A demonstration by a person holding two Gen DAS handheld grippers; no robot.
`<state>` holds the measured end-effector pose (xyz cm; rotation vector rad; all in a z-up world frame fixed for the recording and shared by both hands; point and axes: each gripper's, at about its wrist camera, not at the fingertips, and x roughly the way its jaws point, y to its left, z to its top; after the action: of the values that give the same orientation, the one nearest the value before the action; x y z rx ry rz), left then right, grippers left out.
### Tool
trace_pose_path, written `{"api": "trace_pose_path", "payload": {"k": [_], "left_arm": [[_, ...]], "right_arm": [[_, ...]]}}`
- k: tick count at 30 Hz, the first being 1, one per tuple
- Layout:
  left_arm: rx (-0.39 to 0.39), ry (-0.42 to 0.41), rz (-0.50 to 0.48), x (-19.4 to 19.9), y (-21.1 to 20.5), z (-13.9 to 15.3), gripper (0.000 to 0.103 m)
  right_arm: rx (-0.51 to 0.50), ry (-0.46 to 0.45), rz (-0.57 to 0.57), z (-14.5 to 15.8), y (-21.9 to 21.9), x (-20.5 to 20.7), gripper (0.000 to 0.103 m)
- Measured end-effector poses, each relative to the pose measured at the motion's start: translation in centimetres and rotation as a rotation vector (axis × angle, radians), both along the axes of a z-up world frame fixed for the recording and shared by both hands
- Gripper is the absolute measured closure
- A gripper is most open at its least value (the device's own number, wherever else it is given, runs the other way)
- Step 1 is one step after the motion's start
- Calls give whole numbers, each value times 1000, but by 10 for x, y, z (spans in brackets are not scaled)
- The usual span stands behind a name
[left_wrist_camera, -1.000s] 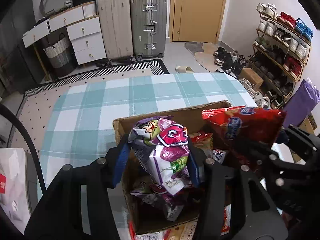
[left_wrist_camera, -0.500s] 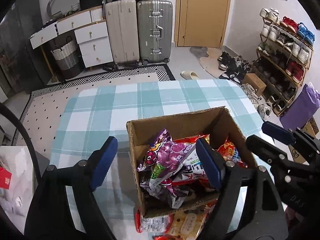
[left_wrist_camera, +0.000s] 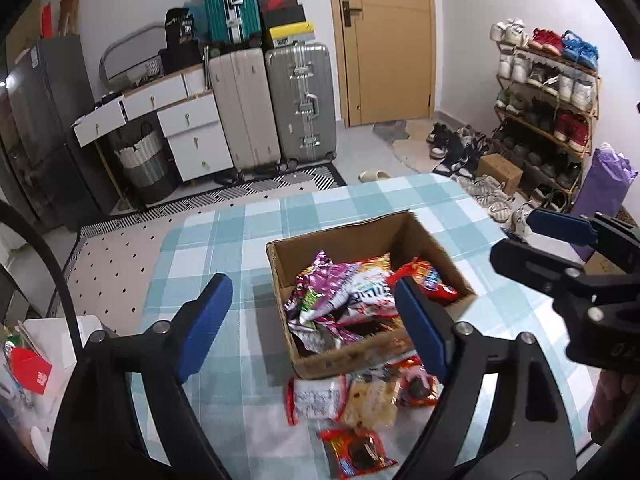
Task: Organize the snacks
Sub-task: 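Withdraw both open tools from the box toward the remaining snacks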
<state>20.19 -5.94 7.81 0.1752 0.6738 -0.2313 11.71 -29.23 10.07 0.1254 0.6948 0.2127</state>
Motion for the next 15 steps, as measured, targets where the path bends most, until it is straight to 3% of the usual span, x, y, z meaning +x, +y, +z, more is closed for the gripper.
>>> {"api": "trace_pose_path", "payload": {"k": [6,15], "left_arm": [[-56,-30,0,-48,12,17,18],[-94,-97,34,-110,37,31,1]], "right_arm": [[9,-29,-2,18,3,-42,20],[42,-82,6,29,7,-105,17]]}}
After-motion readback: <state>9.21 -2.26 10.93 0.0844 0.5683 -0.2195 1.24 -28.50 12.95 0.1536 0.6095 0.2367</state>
